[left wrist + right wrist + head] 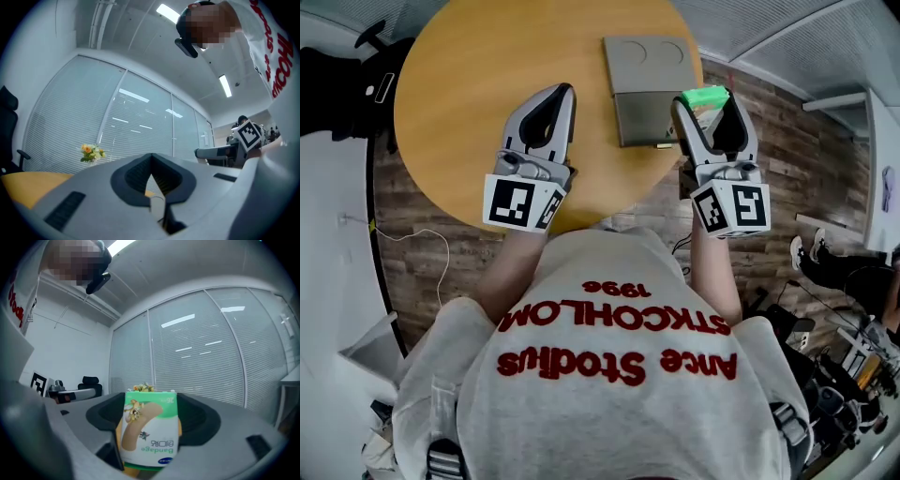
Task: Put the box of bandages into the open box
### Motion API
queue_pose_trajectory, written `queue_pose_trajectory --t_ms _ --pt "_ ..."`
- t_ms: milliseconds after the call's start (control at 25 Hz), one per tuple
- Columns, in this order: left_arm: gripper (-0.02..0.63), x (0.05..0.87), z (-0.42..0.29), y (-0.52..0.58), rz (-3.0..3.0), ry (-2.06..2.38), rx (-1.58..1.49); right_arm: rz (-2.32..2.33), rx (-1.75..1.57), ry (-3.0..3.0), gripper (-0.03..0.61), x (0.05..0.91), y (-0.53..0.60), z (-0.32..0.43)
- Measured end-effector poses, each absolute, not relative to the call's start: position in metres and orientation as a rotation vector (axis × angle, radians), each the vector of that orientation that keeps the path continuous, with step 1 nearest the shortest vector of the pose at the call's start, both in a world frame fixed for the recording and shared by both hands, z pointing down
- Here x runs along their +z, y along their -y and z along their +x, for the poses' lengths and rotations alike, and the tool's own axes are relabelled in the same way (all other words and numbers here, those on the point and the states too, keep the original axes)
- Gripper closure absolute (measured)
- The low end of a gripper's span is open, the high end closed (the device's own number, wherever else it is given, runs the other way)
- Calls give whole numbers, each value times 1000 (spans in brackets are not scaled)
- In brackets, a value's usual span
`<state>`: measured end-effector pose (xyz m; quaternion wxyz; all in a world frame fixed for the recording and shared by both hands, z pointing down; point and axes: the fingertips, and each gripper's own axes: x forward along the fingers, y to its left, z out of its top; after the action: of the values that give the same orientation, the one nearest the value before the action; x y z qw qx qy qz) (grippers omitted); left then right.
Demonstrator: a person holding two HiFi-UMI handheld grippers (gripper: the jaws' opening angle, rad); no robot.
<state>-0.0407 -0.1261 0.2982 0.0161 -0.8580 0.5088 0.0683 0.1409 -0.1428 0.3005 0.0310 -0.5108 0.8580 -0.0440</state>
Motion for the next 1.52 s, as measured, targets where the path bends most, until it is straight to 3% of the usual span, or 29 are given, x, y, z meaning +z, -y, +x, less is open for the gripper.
queue_pose_trajectory --t_ms 520,1520 --pt "614 332 2 146 -2786 -1510 131 -1697 -264 -2610 222 338 150 174" --pt "614 447 16 192 -2929 -1570 -95 -1876 -683 -2768 222 540 205 177"
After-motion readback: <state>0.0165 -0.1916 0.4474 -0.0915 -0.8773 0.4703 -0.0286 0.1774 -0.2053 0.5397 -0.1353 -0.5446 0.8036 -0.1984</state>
